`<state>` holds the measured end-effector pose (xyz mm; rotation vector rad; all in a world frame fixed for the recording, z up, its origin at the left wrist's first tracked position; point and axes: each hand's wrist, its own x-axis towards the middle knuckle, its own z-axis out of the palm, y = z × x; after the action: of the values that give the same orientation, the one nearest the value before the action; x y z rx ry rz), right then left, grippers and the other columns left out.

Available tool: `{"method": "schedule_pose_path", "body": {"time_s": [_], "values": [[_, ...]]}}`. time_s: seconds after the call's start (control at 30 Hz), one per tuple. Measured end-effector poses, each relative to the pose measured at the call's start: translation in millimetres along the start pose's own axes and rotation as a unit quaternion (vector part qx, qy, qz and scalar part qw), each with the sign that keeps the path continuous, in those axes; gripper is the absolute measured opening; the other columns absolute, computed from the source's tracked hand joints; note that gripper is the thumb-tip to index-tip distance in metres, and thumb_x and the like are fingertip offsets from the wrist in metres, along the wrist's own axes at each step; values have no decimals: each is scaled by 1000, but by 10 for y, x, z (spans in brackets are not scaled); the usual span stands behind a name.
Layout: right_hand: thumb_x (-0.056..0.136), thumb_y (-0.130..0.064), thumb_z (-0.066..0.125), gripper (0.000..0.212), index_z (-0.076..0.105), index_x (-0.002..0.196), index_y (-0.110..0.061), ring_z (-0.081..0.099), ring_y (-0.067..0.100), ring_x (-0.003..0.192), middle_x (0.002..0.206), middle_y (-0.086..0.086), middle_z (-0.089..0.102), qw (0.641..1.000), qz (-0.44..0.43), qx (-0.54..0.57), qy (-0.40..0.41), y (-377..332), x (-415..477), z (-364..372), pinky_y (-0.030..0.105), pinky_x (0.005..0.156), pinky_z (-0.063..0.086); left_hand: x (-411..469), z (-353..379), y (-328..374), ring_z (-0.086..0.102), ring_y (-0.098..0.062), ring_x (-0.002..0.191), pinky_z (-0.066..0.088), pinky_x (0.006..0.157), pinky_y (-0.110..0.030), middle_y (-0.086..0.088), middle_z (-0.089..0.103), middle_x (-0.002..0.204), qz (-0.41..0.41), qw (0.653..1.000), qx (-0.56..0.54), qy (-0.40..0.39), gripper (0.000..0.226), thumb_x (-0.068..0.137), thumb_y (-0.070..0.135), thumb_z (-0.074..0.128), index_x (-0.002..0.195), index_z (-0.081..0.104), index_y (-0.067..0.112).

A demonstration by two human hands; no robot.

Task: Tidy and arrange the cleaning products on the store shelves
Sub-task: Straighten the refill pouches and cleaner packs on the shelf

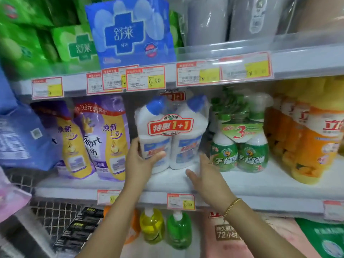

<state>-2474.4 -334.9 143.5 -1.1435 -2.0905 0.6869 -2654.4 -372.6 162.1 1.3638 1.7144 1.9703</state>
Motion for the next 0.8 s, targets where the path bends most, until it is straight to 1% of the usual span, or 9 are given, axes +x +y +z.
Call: {"method": "schedule_pose_path", "body": {"time_s": [0.13, 0.27, 0.33, 0.4, 0.47, 0.5, 0.63, 0.73, 0.8], "values": [[98, -35, 45, 72, 7, 149, 1, 33, 24, 137, 155, 15, 23, 991, 25, -115, -61, 44, 339, 108, 23, 105, 26, 382, 143, -179, 63, 3, 78, 51, 68, -10, 13, 66, 90, -53, 998, 32, -31, 44, 72, 9, 82, 108, 57, 15], [96, -33, 48, 80, -5, 151, -9, 38, 28, 134, 153, 16, 27, 988, 22, -128, -88, 142, 575, 211, 30, 104, 34, 758, 268, -334, 63, -15, 95, 52, 77, -21, 0, 65, 106, -83, 992, 66, -75, 49, 73, 4, 80, 115, 55, 8], [98, -32, 44, 74, -3, 152, -16, 18, 24, 145, 159, 12, 9, 983, -11, -134, -123, 215, 598, 265, 29, 113, 22, 909, 320, -410, 63, -19, 103, 51, 82, -27, -2, 65, 114, -88, 987, 81, -110, 62, 69, 2, 83, 122, 52, 10], [100, -34, 40, 67, 3, 153, -16, 7, 20, 147, 160, 10, 1, 979, -24, -150, -136, 258, 618, 283, 27, 115, 14, 1007, 389, -454, 63, -18, 102, 52, 79, -21, -1, 64, 113, -82, 984, 86, -136, 58, 71, 0, 81, 121, 53, 12], [101, -34, 36, 61, 12, 152, -11, 8, 20, 147, 160, 11, 5, 977, -28, -169, -129, 270, 626, 292, 25, 115, 12, 1068, 461, -478, 61, -13, 91, 49, 64, -9, 1, 63, 105, -86, 985, 73, -132, 44, 76, -4, 75, 111, 54, 11], [101, -34, 35, 59, 16, 151, -8, 9, 20, 147, 159, 12, 8, 976, -25, -177, -124, 272, 626, 298, 25, 115, 12, 1097, 501, -486, 60, -12, 86, 49, 61, -9, 1, 62, 100, -92, 986, 63, -122, 38, 78, -6, 72, 107, 54, 12], [101, -33, 33, 45, 42, 133, -3, 30, 23, 136, 145, 14, 38, 973, -35, -212, -88, 260, 592, 314, 27, 107, 26, 1236, 627, -661, 64, -6, 73, 52, 72, -24, -4, 64, 91, -118, 986, 63, -104, 27, 81, -6, 70, 102, 60, 8], [100, -33, 34, 35, 50, 117, -6, 42, 23, 122, 129, 10, 50, 969, -48, -234, -63, 247, 582, 317, 29, 96, 35, 1263, 711, -791, 65, -20, 92, 50, 84, -31, -4, 66, 102, -134, 981, 78, -119, 34, 76, 7, 78, 105, 61, 13], [99, -33, 35, 35, 50, 117, -7, 45, 23, 121, 127, 10, 51, 969, -49, -236, -54, 247, 585, 329, 30, 95, 37, 1276, 764, -863, 65, -22, 94, 49, 83, -30, -5, 69, 105, -133, 982, 82, -110, 39, 74, 13, 82, 108, 63, 10]]}}
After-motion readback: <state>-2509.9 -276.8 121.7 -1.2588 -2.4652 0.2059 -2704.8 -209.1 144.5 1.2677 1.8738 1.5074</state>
